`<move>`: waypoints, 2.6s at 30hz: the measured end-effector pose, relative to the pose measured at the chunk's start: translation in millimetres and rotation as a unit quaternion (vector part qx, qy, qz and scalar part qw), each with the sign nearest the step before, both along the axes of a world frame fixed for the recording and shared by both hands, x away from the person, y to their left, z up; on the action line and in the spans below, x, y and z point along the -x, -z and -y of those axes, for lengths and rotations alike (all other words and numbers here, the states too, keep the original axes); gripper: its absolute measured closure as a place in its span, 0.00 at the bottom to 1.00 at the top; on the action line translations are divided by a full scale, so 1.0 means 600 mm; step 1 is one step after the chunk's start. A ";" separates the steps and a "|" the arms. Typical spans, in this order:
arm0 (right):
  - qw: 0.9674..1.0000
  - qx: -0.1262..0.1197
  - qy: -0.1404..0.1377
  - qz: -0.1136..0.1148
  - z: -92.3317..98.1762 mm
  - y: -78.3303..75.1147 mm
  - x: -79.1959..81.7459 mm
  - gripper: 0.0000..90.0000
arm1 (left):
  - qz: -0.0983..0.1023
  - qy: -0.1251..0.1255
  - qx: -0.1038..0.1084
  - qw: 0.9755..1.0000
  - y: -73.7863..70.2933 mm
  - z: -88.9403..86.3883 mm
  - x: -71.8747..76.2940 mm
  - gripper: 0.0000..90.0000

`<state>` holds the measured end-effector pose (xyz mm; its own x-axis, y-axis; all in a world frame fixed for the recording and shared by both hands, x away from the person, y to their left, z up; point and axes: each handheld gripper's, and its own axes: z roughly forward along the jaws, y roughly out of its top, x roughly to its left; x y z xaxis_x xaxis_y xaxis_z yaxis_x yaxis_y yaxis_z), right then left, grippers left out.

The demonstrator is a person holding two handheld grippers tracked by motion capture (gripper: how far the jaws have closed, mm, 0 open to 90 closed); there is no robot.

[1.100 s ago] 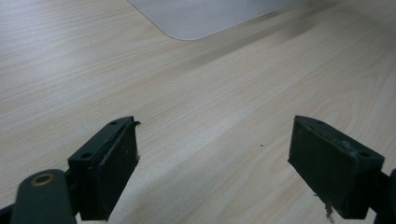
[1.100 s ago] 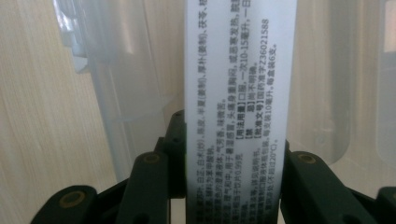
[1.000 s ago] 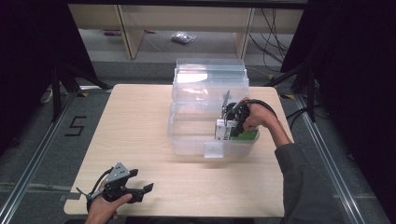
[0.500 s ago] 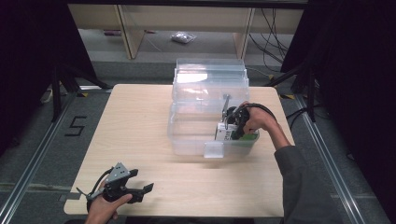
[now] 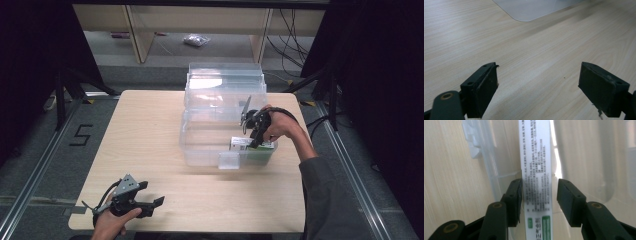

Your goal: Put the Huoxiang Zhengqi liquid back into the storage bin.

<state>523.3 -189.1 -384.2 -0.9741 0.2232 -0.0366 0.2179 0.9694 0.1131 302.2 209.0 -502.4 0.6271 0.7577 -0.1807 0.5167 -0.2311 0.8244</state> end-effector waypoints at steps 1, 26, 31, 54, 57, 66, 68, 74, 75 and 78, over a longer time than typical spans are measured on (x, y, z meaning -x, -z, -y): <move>1.000 -0.001 0.013 0.002 0.003 -0.006 0.004 0.61 | 0.002 -0.003 0.003 1.000 0.001 0.001 0.000 0.17; 0.982 -0.115 0.126 0.085 0.023 -0.054 0.061 0.39 | -0.004 -0.002 -0.002 1.000 0.000 -0.001 -0.001 0.17; 0.978 -0.128 0.142 0.086 0.020 -0.054 0.068 0.35 | -0.004 -0.001 -0.002 1.000 0.000 -0.001 -0.001 0.17; 0.952 -0.207 0.209 0.090 0.026 -0.052 0.101 0.26 | -0.002 -0.001 0.000 1.000 0.001 -0.002 -0.001 0.16; 0.949 -0.215 0.210 0.096 0.027 -0.049 0.107 0.26 | -0.002 -0.002 -0.001 1.000 0.001 -0.002 -0.001 0.16; 0.936 -0.237 0.246 0.090 0.034 -0.049 0.119 0.25 | -0.002 -0.003 -0.008 1.000 -0.001 -0.002 0.000 0.16; 0.933 -0.248 0.243 0.095 0.040 -0.046 0.121 0.25 | 0.001 -0.004 -0.007 1.000 0.000 -0.003 0.000 0.16; 0.928 -0.256 0.249 0.104 0.041 -0.041 0.126 0.24 | -0.001 -0.003 -0.009 1.000 -0.001 -0.003 0.000 0.16; 0.930 -0.253 0.246 0.099 0.042 -0.042 0.127 0.24 | -0.001 -0.003 -0.010 1.000 -0.001 -0.003 0.000 0.16; 0.924 -0.265 0.254 0.104 0.039 -0.037 0.132 0.23 | -0.001 -0.004 -0.011 1.000 -0.001 -0.004 0.000 0.16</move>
<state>444.3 -212.4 -361.8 -0.7223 0.6907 0.0348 0.5510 0.5443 0.6326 302.1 211.4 -501.5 0.6202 0.7669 -0.1652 0.5202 -0.2444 0.8183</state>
